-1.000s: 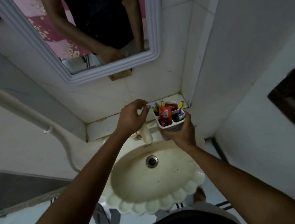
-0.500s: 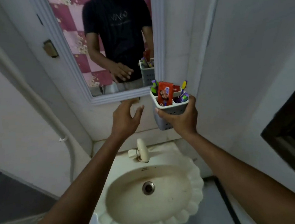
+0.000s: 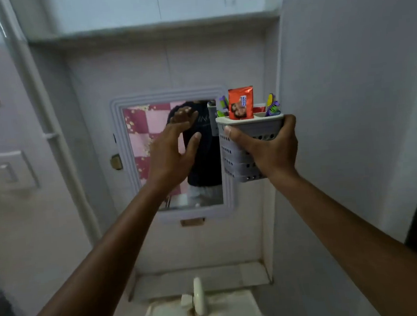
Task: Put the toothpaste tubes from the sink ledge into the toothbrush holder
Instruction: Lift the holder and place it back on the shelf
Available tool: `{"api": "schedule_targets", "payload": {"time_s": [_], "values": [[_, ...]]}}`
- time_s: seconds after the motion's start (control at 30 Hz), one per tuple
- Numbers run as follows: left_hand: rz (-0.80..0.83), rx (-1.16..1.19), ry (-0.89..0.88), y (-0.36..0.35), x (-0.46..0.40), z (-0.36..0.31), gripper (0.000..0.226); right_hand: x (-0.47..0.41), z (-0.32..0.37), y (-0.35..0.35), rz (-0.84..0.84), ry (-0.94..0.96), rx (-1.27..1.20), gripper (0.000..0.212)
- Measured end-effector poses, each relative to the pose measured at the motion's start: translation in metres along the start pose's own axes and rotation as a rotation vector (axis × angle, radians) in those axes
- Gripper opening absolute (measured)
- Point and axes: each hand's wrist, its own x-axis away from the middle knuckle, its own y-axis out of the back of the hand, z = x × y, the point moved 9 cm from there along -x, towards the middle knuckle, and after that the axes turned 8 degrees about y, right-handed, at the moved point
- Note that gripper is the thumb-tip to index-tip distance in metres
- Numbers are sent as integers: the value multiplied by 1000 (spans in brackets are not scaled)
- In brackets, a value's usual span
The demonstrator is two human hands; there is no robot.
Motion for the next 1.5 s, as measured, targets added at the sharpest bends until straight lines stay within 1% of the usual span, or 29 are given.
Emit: {"api": "schedule_targets", "payload": {"time_s": [0.1,0.2,0.27,0.37,0.43,0.53,0.73,0.8,0.93,1.03,1.17,1.27,1.37,1.43,1.5], "values": [[-50,-20,-55,21,-39,-35,42,-34,38,8,-20,42,-9,107],[-92,-32,-78,37,-73,-56,53,-62,71,14,-54,86,-13,107],[-133,-9,-106,47,-92,-70,56,-81,92,17,-66,106,-21,104],[-230,42,-155,67,-123,-93,55,-112,126,22,-106,131,-60,104],[-264,48,-166,77,-146,-105,55,-131,149,24,-133,146,-88,108],[-299,21,-193,85,-173,-115,54,-158,179,24,-154,175,-104,114],[-342,-20,-215,93,-228,-119,55,-215,236,14,-190,225,-70,111],[-338,-34,-202,90,-242,-114,56,-232,245,6,-197,233,-47,114],[-312,-87,-177,79,-264,-101,56,-258,244,-15,-217,233,13,121],[-269,-174,-158,67,-275,-87,58,-270,225,-31,-220,222,57,126],[-222,-266,-128,48,-282,-72,62,-282,190,-51,-163,161,46,125],[-255,-313,-99,42,-284,-70,63,-288,179,-61,-125,162,51,124],[-301,-339,-76,40,-283,-71,62,-288,175,-71,-127,248,171,128],[-323,-342,-76,39,-281,-70,59,-284,169,-80,-99,325,293,128],[-332,-340,-80,39,-279,-71,57,-279,160,-84,-57,353,417,127]]}}
